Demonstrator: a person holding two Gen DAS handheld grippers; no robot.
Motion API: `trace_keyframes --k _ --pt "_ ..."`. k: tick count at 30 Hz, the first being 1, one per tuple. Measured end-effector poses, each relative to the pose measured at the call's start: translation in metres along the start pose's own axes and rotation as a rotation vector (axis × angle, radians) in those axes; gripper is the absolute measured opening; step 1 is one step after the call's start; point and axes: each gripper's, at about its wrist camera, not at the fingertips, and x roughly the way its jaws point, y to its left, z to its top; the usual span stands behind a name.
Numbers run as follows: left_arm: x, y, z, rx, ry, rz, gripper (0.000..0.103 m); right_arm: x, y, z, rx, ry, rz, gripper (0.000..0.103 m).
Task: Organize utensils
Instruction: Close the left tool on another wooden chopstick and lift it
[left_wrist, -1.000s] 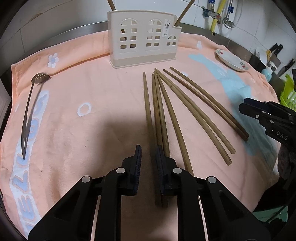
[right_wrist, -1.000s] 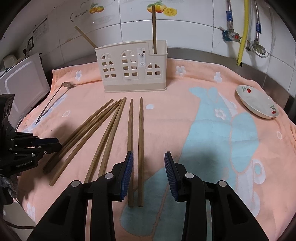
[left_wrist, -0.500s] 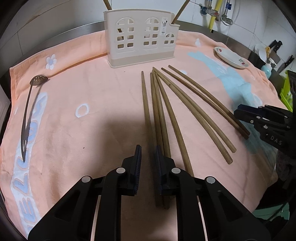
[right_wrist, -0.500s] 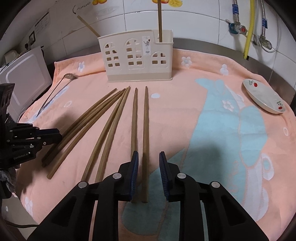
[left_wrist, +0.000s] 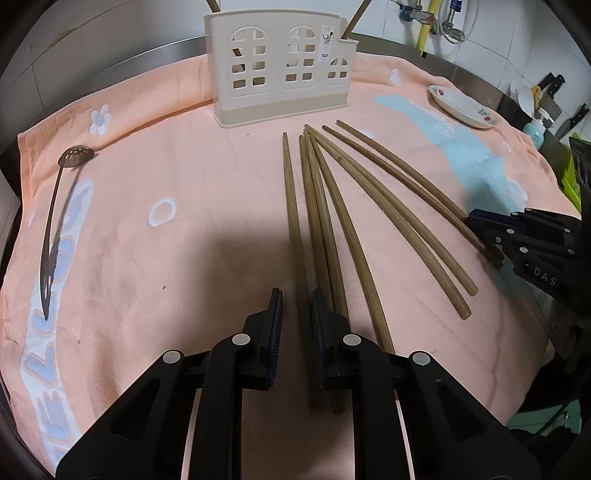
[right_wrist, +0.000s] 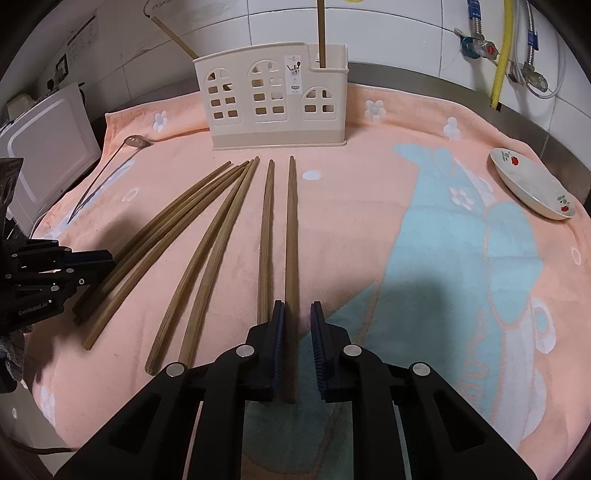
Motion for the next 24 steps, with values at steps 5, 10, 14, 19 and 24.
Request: trace_keyframes --k 5,10,14,19,24 --pt "0.000 0.001 0.001 -0.005 -0.001 0.008 0.013 -0.001 -0.001 0.001 0.005 -0.005 0.004 0.007" --pt "-0.002 0.001 0.002 -0.006 -0.009 0.007 0.006 -0.008 0.001 0.002 0.001 -0.025 0.004 0.007" --pt "-0.008 0.004 0.004 -0.016 -0.026 -0.004 0.006 -0.021 0.004 0.008 -0.007 -0.063 0.000 0.007" --pt "-0.028 0.009 0.013 -0.039 -0.089 -0.021 0.006 -0.044 0.003 0.025 -0.016 -0.136 -0.001 0.007" --pt "-0.056 0.013 0.030 -0.052 -0.176 -0.041 0.006 -0.065 0.003 0.051 -0.026 -0.207 0.011 0.007"
